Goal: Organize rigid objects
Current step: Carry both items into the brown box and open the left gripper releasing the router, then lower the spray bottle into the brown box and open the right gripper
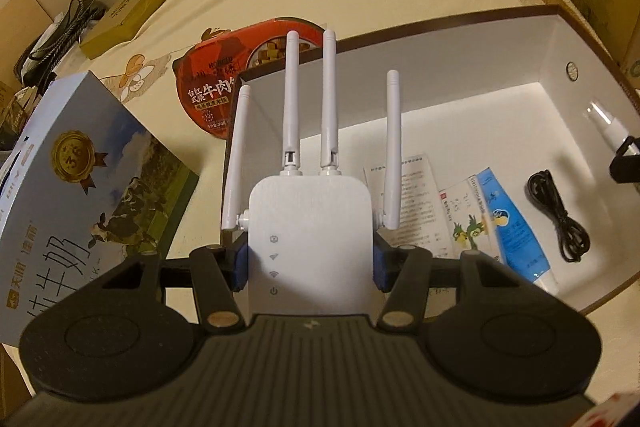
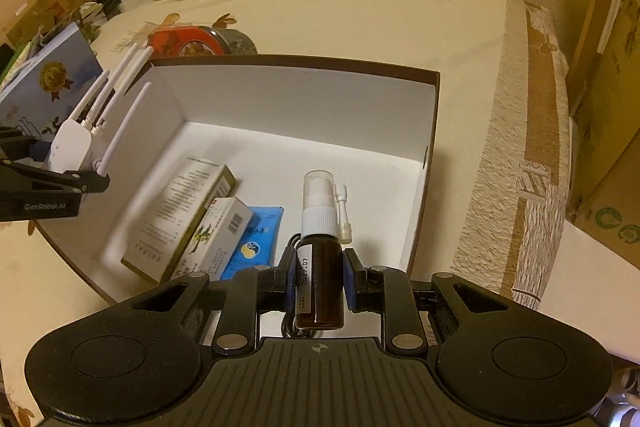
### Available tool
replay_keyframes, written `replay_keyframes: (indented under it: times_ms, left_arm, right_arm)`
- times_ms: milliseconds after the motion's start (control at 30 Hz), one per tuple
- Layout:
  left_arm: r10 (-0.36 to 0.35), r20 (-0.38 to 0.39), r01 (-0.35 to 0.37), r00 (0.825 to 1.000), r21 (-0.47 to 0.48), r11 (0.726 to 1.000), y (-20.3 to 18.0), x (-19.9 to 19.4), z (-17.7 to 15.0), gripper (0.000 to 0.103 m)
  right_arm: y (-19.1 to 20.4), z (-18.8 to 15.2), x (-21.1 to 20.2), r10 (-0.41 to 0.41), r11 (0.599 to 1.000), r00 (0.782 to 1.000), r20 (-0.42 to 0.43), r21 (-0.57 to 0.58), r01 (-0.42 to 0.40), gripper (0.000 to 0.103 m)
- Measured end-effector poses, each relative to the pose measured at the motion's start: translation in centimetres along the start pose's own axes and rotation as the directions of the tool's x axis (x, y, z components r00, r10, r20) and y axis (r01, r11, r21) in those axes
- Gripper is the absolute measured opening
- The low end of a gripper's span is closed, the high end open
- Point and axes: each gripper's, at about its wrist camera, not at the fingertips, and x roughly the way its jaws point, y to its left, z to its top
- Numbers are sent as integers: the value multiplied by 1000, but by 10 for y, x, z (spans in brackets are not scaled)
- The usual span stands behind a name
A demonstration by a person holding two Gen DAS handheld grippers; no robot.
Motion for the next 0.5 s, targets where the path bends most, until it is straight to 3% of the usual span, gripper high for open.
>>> replay_keyframes:
  times_ms: [167, 267, 500]
  left_arm:
    - [-26, -2, 26, 1000, -31, 999, 2, 2, -1, 53]
    - [-10, 37, 11, 999, -16, 1000, 1, -4, 0, 53]
    - [-13, 31, 14, 999, -24, 1000, 5, -7, 1, 53]
  right_arm:
    - [0, 2, 0, 0, 1000, 1000, 4, 0, 0, 20]
    - [1, 2, -1, 0, 1000, 1000, 7, 4, 0, 20]
    - [2, 4, -3, -1, 1000, 1000, 10, 4, 1, 20]
